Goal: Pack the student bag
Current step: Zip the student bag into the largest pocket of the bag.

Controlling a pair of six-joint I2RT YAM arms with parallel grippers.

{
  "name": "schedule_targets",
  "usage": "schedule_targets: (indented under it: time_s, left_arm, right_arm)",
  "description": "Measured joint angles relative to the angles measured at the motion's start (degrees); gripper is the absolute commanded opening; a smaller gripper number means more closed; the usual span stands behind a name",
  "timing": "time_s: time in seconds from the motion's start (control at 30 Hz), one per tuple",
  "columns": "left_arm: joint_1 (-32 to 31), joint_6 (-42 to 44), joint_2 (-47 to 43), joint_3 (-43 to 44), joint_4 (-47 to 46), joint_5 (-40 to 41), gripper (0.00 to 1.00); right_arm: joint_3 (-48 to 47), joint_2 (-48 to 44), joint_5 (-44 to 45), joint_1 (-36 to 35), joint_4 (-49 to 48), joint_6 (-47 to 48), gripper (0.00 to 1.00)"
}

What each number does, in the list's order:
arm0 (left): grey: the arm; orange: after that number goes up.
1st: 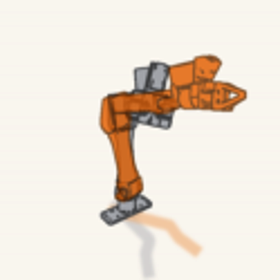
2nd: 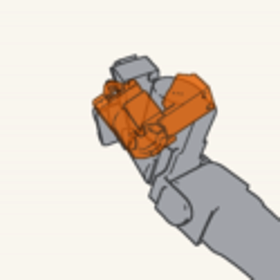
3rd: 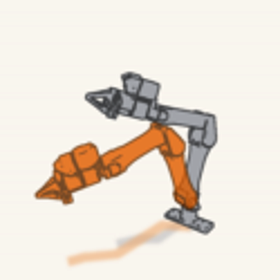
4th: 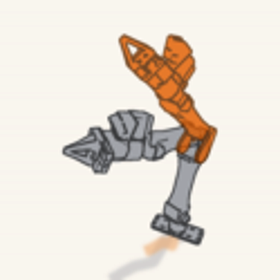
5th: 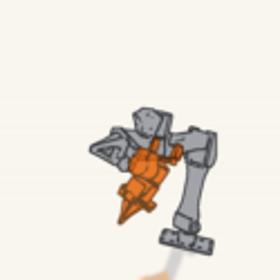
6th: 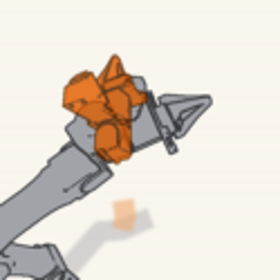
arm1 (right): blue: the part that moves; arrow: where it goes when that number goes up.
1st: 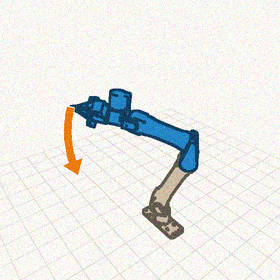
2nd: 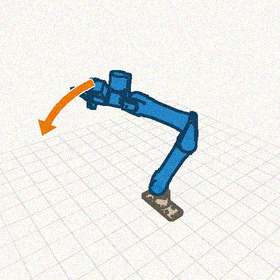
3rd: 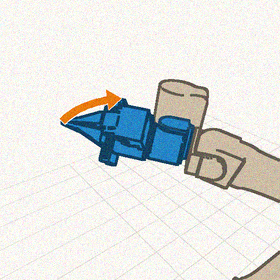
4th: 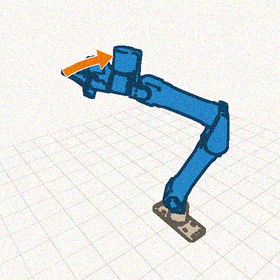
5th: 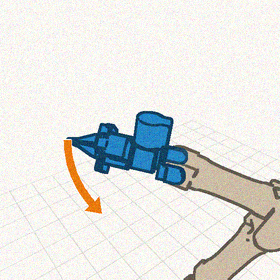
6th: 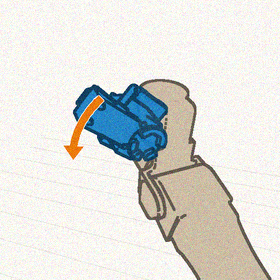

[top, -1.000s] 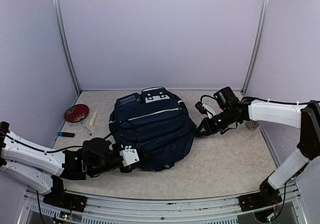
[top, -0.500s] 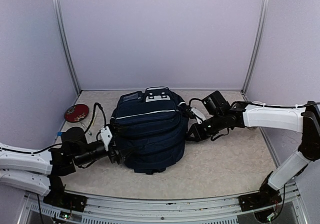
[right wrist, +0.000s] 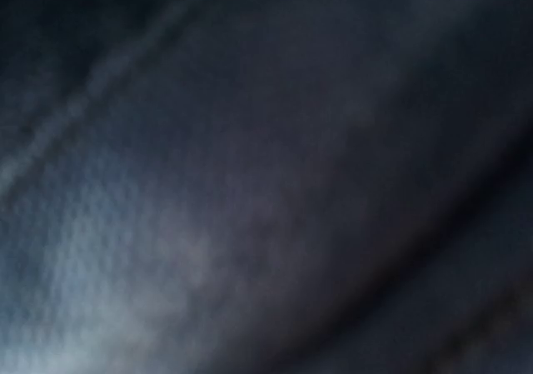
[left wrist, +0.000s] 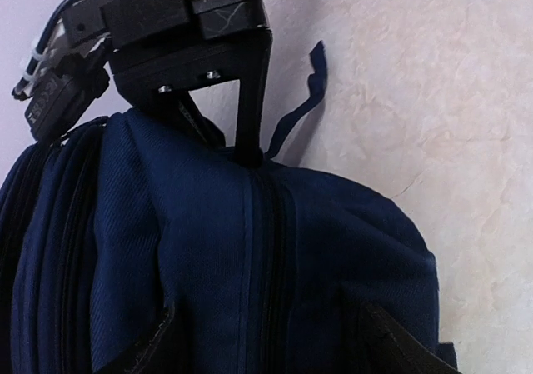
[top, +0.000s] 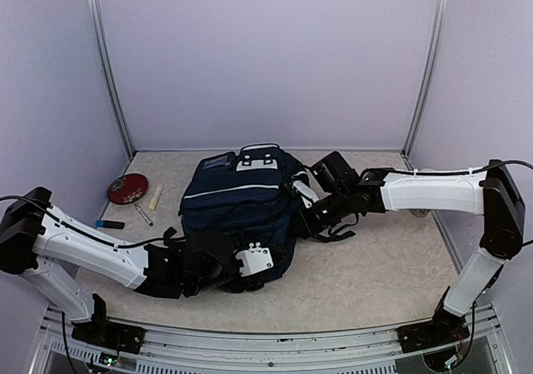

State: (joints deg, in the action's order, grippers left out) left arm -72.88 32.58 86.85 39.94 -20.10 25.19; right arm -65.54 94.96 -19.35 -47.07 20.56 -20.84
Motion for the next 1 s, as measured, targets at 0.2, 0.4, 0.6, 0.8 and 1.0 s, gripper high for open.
schedule_targets:
  time_s: [0.2,0.4,0.6,0.8,1.0]
  left_arm:
    - [-0.07,3.41,0.37,-1.11,-1.86,8.94,0.09]
    - [-0.02,4.15,-2.32,-5.03,-2.56,13.75,0.0]
    - [0.5,3.93,-5.75,-6.8,-2.93,14.21,0.0]
    - [0.87,3.43,-8.37,-6.8,-1.99,12.76,0.0]
    - [-0.2,2.62,-12.44,-6.95,0.94,10.62,0.0]
  right_arm:
    - [-6.01,5.07,-2.93,-4.2,-1.95,-1.14,0.0]
    - [-6.4,5.55,-4.2,-5.22,-2.01,0.07,0.0]
    - [-4.28,2.45,-4.04,-2.34,0.63,3.13,0.0]
    - [-2.1,0.17,-3.13,3.61,1.79,5.68,0.0]
    - [-2.16,0.55,-3.23,8.41,3.28,8.31,0.0]
